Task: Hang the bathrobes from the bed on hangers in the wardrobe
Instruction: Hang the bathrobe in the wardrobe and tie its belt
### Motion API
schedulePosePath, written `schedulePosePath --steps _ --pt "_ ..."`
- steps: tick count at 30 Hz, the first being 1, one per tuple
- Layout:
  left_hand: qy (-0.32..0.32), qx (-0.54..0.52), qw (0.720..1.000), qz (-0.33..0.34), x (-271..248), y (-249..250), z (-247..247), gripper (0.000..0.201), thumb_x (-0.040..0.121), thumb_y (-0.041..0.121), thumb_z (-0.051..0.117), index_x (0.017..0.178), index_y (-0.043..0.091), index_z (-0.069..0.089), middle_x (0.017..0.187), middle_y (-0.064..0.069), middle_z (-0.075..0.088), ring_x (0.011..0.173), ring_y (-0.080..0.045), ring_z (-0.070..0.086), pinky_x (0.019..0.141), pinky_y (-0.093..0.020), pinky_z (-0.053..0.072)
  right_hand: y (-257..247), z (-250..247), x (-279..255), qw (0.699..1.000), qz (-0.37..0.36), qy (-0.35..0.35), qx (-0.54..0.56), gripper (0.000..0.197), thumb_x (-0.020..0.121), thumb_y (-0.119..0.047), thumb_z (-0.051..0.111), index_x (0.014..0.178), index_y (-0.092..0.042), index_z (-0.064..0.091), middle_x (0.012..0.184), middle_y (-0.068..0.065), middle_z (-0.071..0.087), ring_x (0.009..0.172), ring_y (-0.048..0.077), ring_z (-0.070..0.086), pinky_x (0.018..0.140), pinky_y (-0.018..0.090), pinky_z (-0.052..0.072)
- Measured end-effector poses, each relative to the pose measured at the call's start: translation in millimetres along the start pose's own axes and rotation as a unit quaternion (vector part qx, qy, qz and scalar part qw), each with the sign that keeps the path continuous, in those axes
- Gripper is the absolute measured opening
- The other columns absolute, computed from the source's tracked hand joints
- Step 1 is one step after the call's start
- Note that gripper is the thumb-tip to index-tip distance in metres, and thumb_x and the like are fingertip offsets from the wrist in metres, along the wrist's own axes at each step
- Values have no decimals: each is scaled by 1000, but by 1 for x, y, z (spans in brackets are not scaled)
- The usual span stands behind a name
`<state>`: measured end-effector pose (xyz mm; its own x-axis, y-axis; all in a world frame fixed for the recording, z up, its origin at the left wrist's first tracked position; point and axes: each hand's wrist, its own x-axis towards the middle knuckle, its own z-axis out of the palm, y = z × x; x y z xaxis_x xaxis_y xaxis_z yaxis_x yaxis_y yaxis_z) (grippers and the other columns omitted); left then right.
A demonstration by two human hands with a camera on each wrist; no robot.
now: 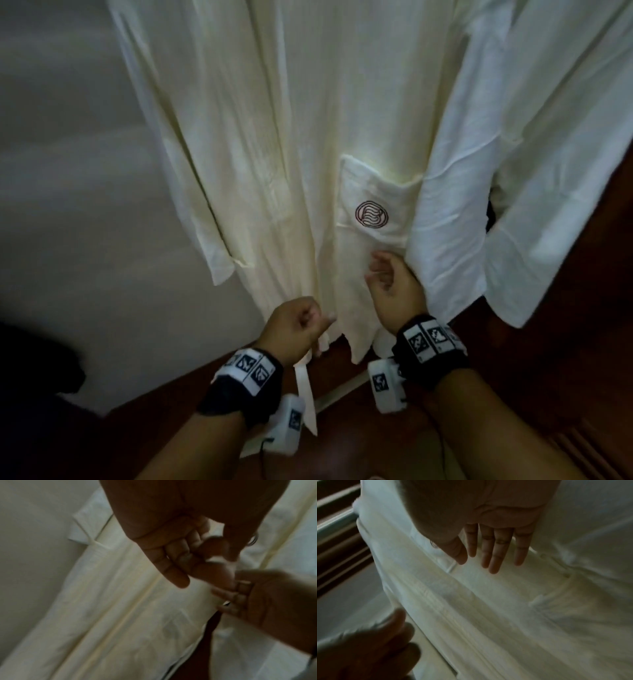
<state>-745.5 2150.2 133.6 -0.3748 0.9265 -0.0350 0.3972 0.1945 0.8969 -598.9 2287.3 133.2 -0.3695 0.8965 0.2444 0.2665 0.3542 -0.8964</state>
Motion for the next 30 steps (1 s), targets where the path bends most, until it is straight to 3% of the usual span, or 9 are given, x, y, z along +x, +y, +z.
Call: schedulePosePath --steps 4,7,9,13,15,18,23,26,30 --pt "-30 -47 998 15 18 18 22 19 86 26 72 99 21 59 101 1 69 87 -19 70 76 -34 57 -7 -28 -4 996 11 74 56 16 89 -18 61 102 -27 58 87 1 66 81 18 66 76 29 53" --pt "-37 -56 998 3 30 11 39 64 82 23 76 134 34 42 129 7 51 107 -12 59 80 -24 55 -10 -59 -3 992 7 107 61 21 84 -24 64 100 -32 52 85 -2 64 71 8 65 71 17 49" --pt "-56 -54 997 -10 31 11 55 90 76 27 81 145 36 24 141 6 38 117 -13 52 87 -27 53 -10 -80 -3 995 -2 101 14 27 88 -19 64 109 -27 50 89 -9 61 72 -1 61 67 8 43" --pt "-42 38 998 -30 33 14 93 132 49 65 84 146 39 -2 157 9 12 139 -14 28 110 -38 38 -17 -91 -8 985 -24 -168 17 19 91 -14 57 106 -22 64 96 -7 71 88 -1 65 82 15 48" --pt "37 44 998 -15 39 16 102 102 64 52 80 141 30 17 142 -6 41 126 -21 50 97 -30 47 -17 -88 -10 966 -7 -250 66 24 94 -4 52 108 -17 67 98 0 73 91 11 68 84 24 52" --pt "108 122 987 -2 41 18 89 42 88 17 53 129 8 48 123 -18 61 111 -35 58 80 -19 36 11 -81 0 981 7 -191 -19 25 94 -5 49 103 -20 67 96 1 71 85 14 68 81 27 52" --pt "71 106 991 36 21 13 69 51 77 26 36 118 5 59 116 -20 64 107 -36 59 81 -24 39 66 -41 0 935 83 -312 -144 51 86 -22 64 135 -17 50 122 2 58 106 18 57 90 27 49" --pt "55 101 993 39 16 6 62 46 77 26 38 112 7 62 111 -15 65 104 -31 60 80 -26 41 85 -10 -11 935 58 -325 -132 60 65 -52 71 116 -21 63 114 4 66 106 22 63 90 39 54" --pt "67 131 989 26 16 -1 50 38 84 28 39 107 11 63 106 -8 65 101 -27 60 79 -29 44 72 -3 -17 925 77 -350 -126 40 77 -49 63 105 -21 66 106 1 67 101 21 62 87 33 51"
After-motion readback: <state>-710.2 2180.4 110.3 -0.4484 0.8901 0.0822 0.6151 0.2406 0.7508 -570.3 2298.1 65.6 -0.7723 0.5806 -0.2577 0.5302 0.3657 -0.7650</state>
